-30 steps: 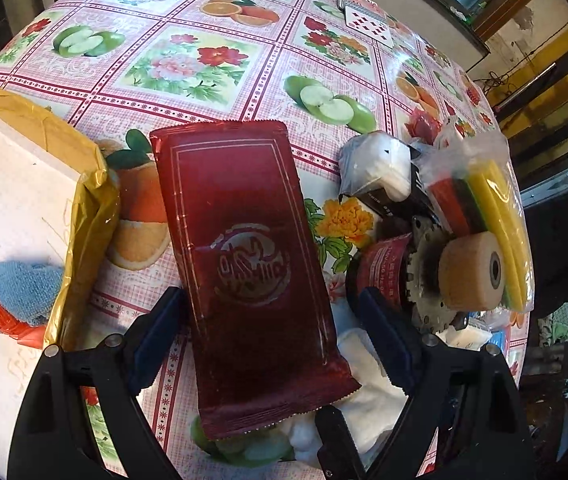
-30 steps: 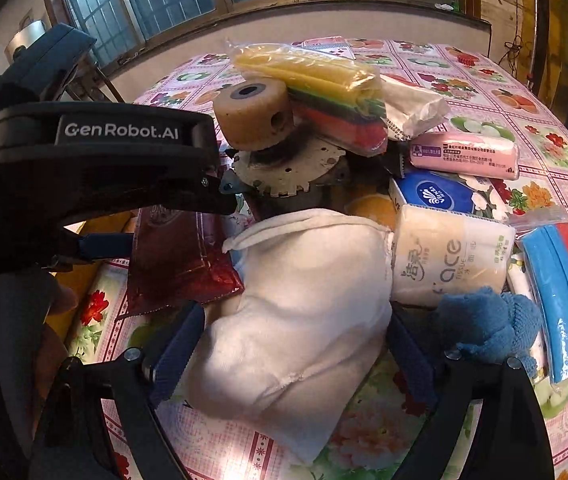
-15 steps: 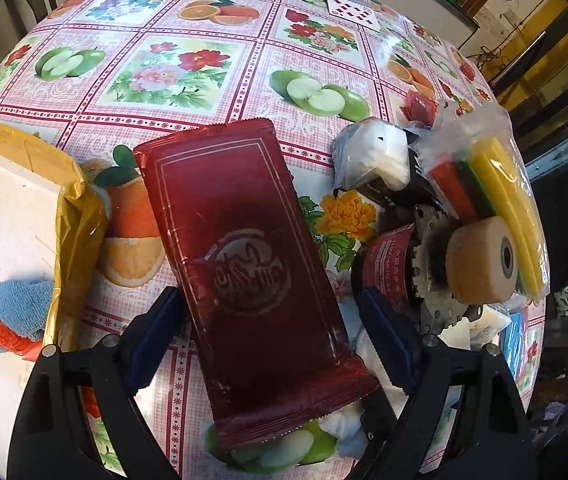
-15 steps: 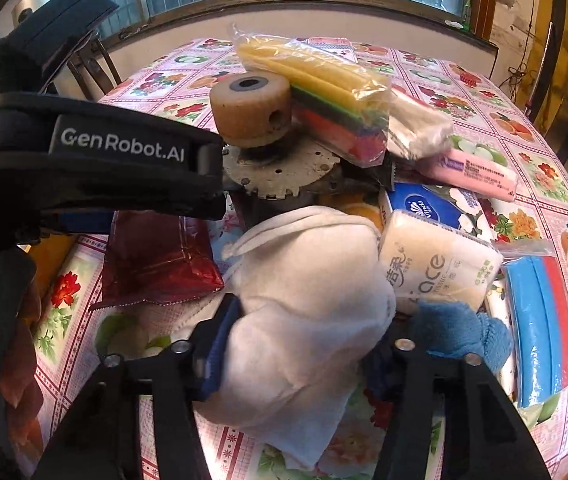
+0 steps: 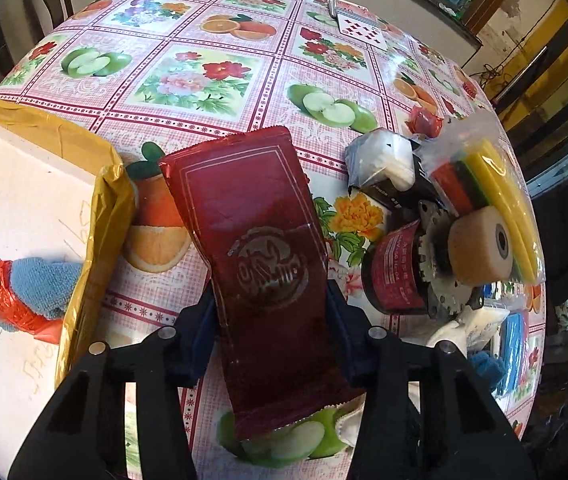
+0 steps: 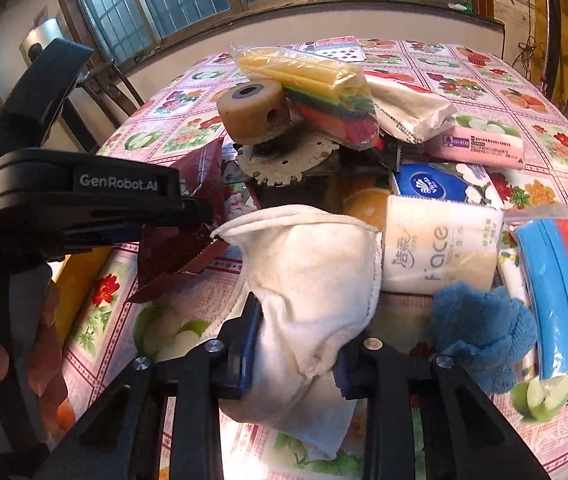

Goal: Organize soft objects
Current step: 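Carry the packet and cloth into the tray and release both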

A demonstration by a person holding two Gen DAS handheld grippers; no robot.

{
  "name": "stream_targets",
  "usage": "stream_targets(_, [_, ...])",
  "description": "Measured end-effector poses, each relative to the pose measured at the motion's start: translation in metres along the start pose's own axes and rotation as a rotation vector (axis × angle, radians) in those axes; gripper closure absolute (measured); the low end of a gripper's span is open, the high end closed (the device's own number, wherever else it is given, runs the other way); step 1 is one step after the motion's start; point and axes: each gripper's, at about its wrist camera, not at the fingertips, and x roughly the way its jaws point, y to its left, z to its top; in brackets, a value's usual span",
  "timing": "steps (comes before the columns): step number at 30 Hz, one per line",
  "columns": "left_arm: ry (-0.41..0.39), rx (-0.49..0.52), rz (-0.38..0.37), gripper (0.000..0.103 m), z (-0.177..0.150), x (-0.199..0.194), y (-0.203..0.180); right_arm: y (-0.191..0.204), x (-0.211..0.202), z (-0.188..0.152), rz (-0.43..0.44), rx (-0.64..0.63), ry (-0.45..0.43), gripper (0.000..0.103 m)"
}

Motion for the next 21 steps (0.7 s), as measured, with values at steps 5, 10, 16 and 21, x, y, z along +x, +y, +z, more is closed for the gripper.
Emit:
stream_targets(5, [-0.011, 0.033, -0.013, 0.060, -0.018, -0.013, -0.001, -0.002, -0.008, -0.010, 0.020, 0.012, -0.017, 0.072])
stream_targets(10, [-0.072, 0.084, 0.018, 0.060, -0.037, -0.029, -0.009, 0.000, -0.027, -0.016, 0.025, 0.018, -0.057, 0.072])
stream_targets(16, [-0.136, 0.133, 0.020, 0.060, -0.048, -0.061, -0.017, 0.012, -0.051, -0.012, 0.045, 0.009, -0.105, 0.072])
stream_targets(21, [-0.165, 0.131, 0.020, 0.060, -0.044, -0.090, 0.000, 0.037, -0.059, 0.000, 0.084, -0.022, -0.128, 0.072])
